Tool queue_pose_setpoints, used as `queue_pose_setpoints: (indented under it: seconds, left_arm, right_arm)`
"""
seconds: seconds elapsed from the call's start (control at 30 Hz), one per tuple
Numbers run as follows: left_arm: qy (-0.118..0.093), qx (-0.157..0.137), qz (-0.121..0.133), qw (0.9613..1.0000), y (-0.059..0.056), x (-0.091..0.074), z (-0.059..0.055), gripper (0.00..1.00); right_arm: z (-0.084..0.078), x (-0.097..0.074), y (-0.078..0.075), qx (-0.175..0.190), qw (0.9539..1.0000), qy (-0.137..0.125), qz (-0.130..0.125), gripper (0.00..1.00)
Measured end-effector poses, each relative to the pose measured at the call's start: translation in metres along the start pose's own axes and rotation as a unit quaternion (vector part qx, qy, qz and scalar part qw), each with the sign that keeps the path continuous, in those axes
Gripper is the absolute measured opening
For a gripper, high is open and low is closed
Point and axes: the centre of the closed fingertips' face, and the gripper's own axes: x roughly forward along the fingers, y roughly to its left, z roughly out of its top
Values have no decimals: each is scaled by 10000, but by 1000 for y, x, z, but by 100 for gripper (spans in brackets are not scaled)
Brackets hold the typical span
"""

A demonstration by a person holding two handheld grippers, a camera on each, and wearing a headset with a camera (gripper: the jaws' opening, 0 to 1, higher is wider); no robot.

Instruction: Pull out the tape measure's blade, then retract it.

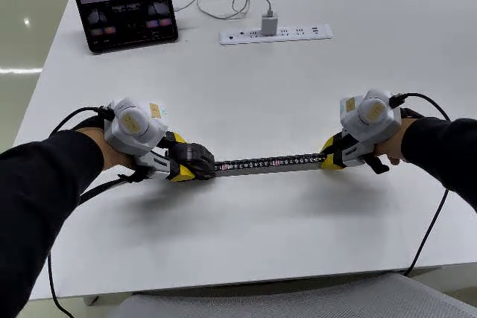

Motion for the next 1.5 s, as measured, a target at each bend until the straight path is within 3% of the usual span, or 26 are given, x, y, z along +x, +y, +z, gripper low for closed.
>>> queue_pose_setpoints:
  seconds: [1.5]
  left_arm:
    - [-14, -42, 4, 10000, 0, 0, 0, 32]
  right_arm:
    - [-16, -11, -5, 100, 9999, 113, -38, 9]
